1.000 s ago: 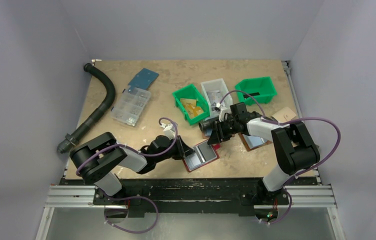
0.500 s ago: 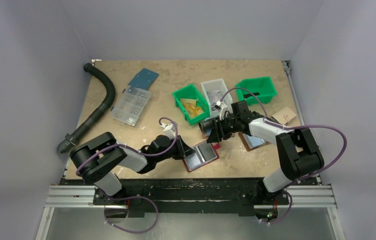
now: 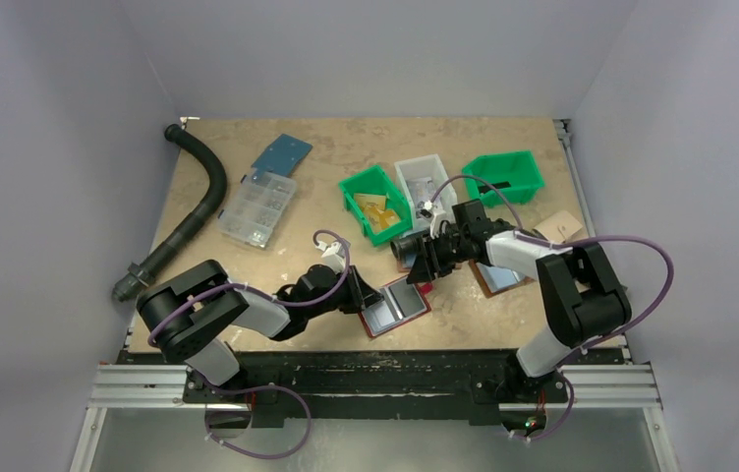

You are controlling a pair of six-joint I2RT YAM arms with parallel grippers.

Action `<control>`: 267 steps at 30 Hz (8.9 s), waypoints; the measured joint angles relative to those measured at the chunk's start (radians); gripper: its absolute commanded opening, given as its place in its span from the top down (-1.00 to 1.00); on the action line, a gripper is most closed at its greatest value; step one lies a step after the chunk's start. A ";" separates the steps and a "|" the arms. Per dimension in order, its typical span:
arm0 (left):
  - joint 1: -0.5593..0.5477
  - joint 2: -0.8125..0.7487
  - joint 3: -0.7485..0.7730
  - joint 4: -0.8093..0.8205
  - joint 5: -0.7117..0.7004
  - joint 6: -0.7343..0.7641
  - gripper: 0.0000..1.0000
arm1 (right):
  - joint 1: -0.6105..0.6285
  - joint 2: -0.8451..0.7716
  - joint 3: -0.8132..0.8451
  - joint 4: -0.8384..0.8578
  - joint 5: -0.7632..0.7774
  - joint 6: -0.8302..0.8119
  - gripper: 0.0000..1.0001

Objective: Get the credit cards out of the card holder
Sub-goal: Remove the credit card from the card holder.

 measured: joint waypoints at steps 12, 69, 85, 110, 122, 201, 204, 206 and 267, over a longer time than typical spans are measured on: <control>0.000 0.000 0.001 0.000 0.001 0.000 0.72 | 0.001 0.042 0.000 -0.001 -0.008 0.012 0.28; 0.000 -0.022 0.017 -0.056 0.025 0.019 0.69 | 0.000 0.018 0.006 0.003 -0.120 0.075 0.10; 0.000 -0.022 0.017 -0.056 0.035 0.026 0.68 | 0.011 0.021 0.006 0.003 -0.186 0.093 0.36; 0.000 -0.290 0.001 -0.035 0.051 0.100 -0.11 | -0.025 -0.014 0.015 -0.018 -0.386 0.021 1.00; -0.014 -0.249 -0.077 0.224 0.067 0.018 -0.24 | -0.109 -0.062 0.012 0.084 -0.591 0.021 1.00; -0.065 -0.190 -0.037 0.360 -0.017 0.001 -0.12 | -0.136 -0.064 -0.047 0.322 -0.738 0.195 1.00; -0.065 -0.187 -0.029 0.354 -0.009 0.002 -0.07 | -0.136 -0.064 -0.047 0.322 -0.739 0.195 1.00; -0.065 -0.186 -0.026 0.349 -0.001 0.003 -0.06 | -0.136 -0.064 -0.047 0.322 -0.739 0.195 1.00; -0.066 -0.217 -0.038 0.256 -0.004 0.027 -0.42 | -0.137 -0.058 -0.047 0.323 -0.739 0.196 1.00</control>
